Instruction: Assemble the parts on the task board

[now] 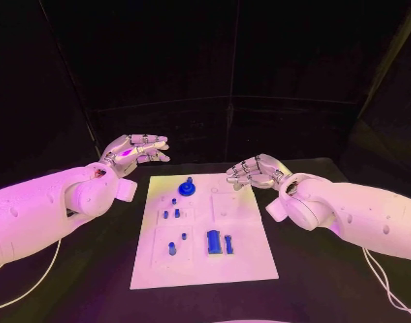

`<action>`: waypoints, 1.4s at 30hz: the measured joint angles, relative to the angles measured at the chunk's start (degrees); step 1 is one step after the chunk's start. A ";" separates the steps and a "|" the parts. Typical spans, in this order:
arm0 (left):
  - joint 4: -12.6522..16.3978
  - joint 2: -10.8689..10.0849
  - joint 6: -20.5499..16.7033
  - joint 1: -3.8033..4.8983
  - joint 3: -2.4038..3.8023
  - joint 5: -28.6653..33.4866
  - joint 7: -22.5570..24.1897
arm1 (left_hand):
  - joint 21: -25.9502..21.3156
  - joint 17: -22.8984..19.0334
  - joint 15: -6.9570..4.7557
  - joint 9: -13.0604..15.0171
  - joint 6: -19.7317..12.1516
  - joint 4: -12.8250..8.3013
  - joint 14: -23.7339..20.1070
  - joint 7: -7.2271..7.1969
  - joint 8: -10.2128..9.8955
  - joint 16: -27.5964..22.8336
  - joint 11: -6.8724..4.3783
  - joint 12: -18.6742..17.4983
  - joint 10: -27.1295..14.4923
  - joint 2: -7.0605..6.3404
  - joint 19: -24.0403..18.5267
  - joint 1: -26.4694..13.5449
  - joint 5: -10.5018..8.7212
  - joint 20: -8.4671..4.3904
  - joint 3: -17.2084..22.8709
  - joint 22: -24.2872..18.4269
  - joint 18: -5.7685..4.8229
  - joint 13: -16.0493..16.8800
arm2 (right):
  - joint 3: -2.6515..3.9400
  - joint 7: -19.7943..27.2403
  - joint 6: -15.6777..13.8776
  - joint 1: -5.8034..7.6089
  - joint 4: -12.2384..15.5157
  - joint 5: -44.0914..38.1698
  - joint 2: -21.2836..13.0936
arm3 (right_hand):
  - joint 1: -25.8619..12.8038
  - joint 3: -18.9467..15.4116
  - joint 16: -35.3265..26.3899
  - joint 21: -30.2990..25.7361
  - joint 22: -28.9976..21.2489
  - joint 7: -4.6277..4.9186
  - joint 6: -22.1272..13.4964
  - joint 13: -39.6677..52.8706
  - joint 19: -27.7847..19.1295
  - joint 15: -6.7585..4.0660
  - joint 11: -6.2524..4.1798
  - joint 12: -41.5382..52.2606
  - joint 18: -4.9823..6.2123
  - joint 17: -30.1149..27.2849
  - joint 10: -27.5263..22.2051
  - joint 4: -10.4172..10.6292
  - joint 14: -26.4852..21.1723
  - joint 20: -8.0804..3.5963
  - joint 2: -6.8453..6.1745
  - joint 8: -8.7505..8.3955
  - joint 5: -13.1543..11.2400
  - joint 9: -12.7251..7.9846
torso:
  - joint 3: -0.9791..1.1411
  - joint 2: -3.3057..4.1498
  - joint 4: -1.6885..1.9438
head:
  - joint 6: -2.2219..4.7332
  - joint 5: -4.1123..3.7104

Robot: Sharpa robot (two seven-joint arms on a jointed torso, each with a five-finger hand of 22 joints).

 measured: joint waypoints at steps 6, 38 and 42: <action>-3.21 2.19 -0.95 -1.25 -0.18 2.52 1.09 | -8.67 -6.48 3.41 -0.10 -1.28 0.72 -3.97 -1.72 -2.76 -15.20 2.59 -5.91 -1.05 0.00 -9.04 0.00 0.00 4.12 -0.57 -6.20 0.02 -0.03 | 0.16 6.17 1.49 0.50 -9.25 7.67 5.49 | -1.37 0.21 -7.97 -8.94 -6.06 0.37 0.60 -10.72 2.72 1.51 0.58 -4.57 -0.01 -9.03 2.44 -2.72 1.01 2.04 1.45 -0.96 0.00 -4.50 | -0.01 -1.28 0.32 | 2.49 0.32; 16.67 -1.27 -29.04 -7.47 3.55 1.99 3.88 | -19.23 -13.57 -4.92 -3.75 -38.20 2.96 -37.13 -9.86 -8.04 -32.99 -6.73 -16.45 -40.73 4.46 -38.61 -50.01 -3.96 -6.00 -14.83 -20.14 -7.52 -3.51 | -1.14 15.80 -20.30 -0.09 10.29 28.03 -0.60 | -60.11 9.19 -20.46 -23.81 -15.75 -9.50 -36.21 -18.57 -30.40 -5.40 -7.59 -15.44 -6.84 -20.10 -36.57 -3.74 -37.89 -9.30 -4.16 -4.49 -10.48 -14.37 | 1.29 0.15 0.61 | 4.72 3.31; 18.33 -1.62 -33.10 -7.91 3.79 1.69 4.39 | -19.26 -13.57 -5.13 -3.74 -40.64 3.06 -39.35 -9.93 -8.04 -34.27 -7.09 -16.45 -43.20 4.48 -40.53 -53.27 -3.99 -7.92 -16.17 -20.98 -8.38 -3.53 | -1.16 16.63 -22.31 -0.10 10.68 29.62 -0.71 | -63.78 9.56 -20.75 -25.95 -15.84 -9.94 -38.62 -18.60 -32.75 -5.47 -7.72 -15.78 -7.68 -20.18 -39.13 -3.70 -40.54 -10.21 -4.22 -4.50 -10.86 -14.43 | 1.30 0.16 0.62 | 4.72 3.31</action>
